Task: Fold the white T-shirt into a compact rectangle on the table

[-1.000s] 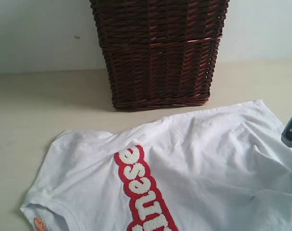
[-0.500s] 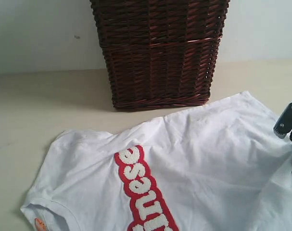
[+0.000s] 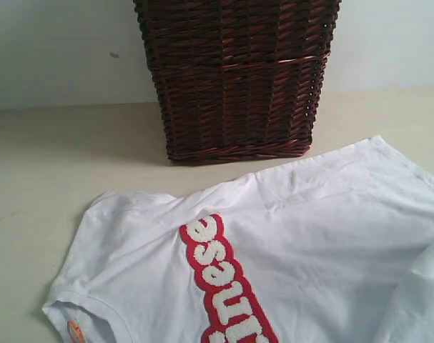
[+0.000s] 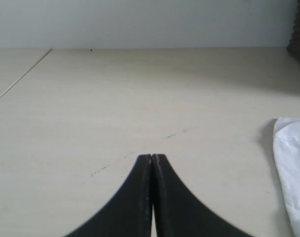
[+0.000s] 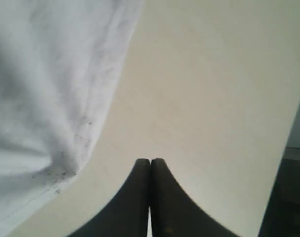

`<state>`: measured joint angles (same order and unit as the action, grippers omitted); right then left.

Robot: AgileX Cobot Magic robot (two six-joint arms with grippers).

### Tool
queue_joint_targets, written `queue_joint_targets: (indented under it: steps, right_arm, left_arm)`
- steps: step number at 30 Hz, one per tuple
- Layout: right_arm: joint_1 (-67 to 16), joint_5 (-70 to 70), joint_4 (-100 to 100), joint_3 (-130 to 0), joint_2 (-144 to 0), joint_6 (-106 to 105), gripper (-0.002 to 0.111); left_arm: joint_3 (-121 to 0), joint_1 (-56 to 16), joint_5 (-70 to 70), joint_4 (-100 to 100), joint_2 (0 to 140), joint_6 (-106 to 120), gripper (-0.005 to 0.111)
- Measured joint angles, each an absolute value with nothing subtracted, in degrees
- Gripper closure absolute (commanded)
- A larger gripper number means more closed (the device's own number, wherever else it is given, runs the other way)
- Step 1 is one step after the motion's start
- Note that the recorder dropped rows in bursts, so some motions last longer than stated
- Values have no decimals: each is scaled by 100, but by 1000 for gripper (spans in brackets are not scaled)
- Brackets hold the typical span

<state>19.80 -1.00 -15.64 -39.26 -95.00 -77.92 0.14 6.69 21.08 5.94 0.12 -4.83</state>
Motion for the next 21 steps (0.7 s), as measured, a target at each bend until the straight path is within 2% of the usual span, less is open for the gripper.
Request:
queue_joint_targets:
  steps: [4,9,11,15,21]
  right_arm:
    - [1958,686,-1811,-3926,-8787,-7426,108]
    - [1936,3054,-2025,-3870,-8547,-7697,108]
    - [1926,3582,-2025,-3734,-8664,-7902,108]
    - [1947,3404,-2030,-3450,-8913,-7992,108]
    - [2424,2875,-2030,-3372,-8951,-7827,108]
  left_arm:
    - [14,669,2108,594,12,-483,107]
    - [14,669,2108,594,12,-483,107]
    - [14,669,2108,594,12,-483,107]
    - [14,669,2108,594,12,-483,107]
    - [14,669,2108,594,12,-483,107]
